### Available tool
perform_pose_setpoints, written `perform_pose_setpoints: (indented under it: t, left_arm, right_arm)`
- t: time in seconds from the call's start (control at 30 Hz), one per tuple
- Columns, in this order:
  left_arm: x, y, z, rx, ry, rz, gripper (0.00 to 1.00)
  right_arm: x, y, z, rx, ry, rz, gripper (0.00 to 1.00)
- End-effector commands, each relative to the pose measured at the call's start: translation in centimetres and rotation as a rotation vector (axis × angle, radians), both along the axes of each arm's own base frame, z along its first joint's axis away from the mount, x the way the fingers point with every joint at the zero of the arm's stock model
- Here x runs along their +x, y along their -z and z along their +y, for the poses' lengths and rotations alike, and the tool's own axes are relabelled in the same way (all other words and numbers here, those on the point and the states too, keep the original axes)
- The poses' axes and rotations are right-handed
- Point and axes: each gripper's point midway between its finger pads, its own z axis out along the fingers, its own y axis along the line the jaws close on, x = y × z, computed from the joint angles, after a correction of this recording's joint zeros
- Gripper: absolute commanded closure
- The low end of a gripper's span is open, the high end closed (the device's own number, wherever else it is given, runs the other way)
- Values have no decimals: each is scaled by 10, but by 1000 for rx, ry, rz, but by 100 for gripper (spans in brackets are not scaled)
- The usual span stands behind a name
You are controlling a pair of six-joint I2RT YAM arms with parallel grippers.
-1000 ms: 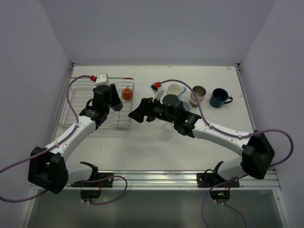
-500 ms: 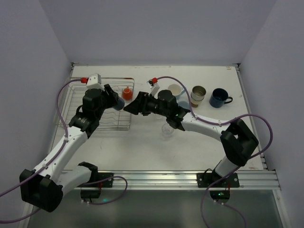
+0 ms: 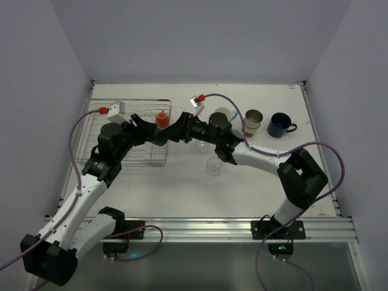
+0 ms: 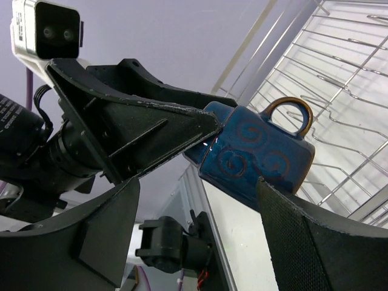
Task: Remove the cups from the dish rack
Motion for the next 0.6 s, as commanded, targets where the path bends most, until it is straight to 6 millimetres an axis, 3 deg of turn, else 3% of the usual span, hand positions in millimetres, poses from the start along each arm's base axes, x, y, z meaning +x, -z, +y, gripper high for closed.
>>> perform_pose_setpoints:
  t: [0.0,0.33,0.57]
  left_arm:
    - [-3,-53,-17,-135,75,-150,100]
    - [3,-48,-11,-105,42,-157,100]
    - [0,-59,-16,-127,69,-184,100]
  right_arm:
    - [-11,-27,-4,89,-20,-58,20]
    - [-11,-32,-28,102,85,-92,19]
    - [-7,-15,-31,73,123,-42,18]
